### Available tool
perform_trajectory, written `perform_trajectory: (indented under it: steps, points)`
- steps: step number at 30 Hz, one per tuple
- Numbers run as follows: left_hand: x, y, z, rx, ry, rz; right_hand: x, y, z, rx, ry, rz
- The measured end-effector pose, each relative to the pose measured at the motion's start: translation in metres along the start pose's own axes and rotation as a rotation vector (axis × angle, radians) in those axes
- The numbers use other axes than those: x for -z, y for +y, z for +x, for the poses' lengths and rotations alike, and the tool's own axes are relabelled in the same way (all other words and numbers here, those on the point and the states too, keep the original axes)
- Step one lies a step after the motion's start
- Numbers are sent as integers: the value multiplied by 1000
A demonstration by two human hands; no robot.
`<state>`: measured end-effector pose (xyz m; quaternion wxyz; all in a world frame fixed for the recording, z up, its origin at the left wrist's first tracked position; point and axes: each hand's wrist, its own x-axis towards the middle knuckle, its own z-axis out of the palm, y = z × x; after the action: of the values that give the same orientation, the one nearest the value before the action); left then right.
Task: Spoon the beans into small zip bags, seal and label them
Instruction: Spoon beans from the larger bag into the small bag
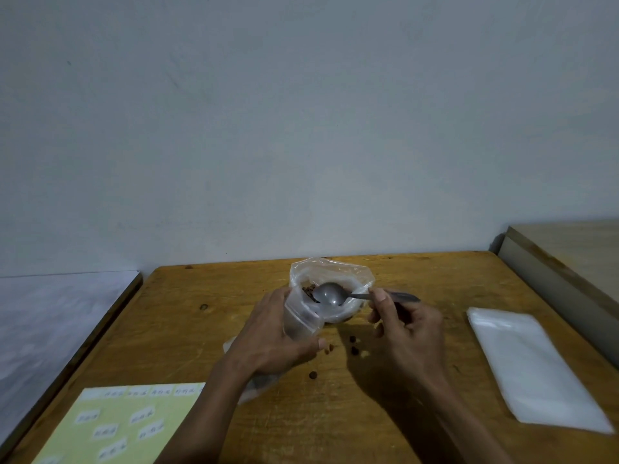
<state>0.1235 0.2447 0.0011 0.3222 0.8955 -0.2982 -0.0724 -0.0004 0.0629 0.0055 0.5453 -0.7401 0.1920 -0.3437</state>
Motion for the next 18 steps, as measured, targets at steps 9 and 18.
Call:
perform_trajectory:
  steps: [9, 18]
  points:
    - [0, 1, 0, -18, -2, -7, -36, 19, 17, -22, 43, -212]
    - [-2, -1, -1, -22, -5, -25, -47, 13, 24, -506, 167, 133]
